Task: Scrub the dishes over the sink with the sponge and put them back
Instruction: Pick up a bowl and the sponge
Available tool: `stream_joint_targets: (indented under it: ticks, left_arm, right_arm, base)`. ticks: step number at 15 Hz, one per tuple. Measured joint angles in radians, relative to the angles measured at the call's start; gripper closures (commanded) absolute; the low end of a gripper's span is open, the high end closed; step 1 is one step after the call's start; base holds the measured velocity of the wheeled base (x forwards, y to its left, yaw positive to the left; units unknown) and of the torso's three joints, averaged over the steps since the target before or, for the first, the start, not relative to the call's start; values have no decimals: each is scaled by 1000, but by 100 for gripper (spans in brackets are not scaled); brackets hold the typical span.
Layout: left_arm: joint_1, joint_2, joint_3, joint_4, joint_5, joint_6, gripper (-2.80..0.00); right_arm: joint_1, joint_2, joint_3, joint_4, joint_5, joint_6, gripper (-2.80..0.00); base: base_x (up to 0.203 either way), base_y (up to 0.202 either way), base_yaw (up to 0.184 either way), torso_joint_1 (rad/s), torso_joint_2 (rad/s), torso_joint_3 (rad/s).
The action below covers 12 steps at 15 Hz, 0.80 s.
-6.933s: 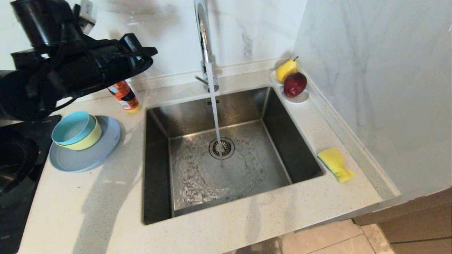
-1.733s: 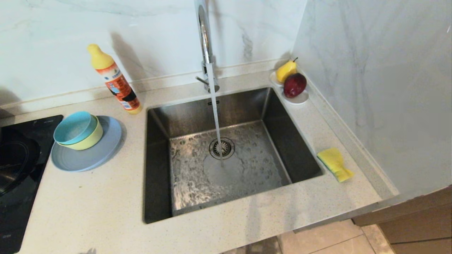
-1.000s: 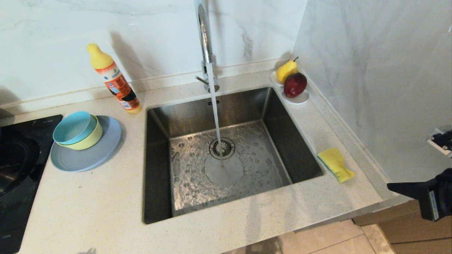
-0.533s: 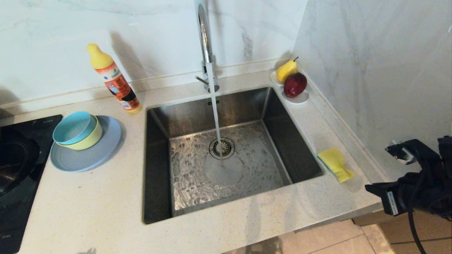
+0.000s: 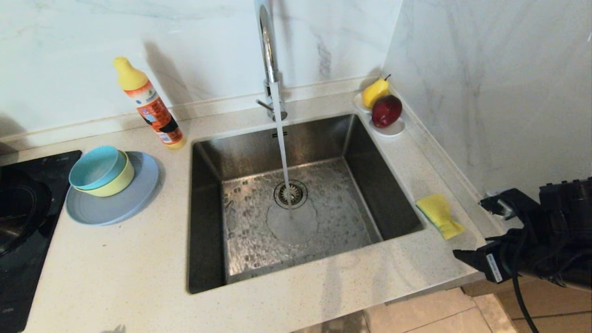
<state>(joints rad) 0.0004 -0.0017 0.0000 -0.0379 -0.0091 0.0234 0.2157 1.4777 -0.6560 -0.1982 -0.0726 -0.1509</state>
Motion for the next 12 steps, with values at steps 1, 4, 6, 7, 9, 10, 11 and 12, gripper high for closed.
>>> stream_joint_targets:
  ticks: [1,4,6,7,9,10,11,12]
  left_arm:
    - [0,0,0,0,0,0,0]
    - [0,0,0,0,0,0,0]
    - [0,0,0,0,0,0,0]
    - [0,0,0,0,0,0,0]
    - [0,0,0,0,0,0,0]
    - [0,0,0,0,1,0,0]
    - [0,0,0,0,0,0,0]
    - [0,0,0,0,0,0,0]
  right_arm:
    - [2,10,-9,-1,1,-1,-280]
    - [3,46,-23,-2,6,-5,-280]
    - [3,70,-29,-24,8,-16,-280]
    - [3,82,-30,-51,8,-17,-280]
    - [3,112,-31,-113,2,-21,-280]
    - [3,122,-31,-132,2,-29,-280]
    - [3,131,-31,-136,2,-42,-280]
    - [3,137,-35,-138,4,-46,-280]
  base:
    - [0,0,0,0,0,0]
    - [0,0,0,0,0,0]
    - [0,0,0,0,0,0]
    - [0,0,0,0,0,0]
    - [0,0,0,0,0,0]
    - [0,0,0,0,0,0]
    - [0,0,0,0,0,0]
    - [0,0,0,0,0,0]
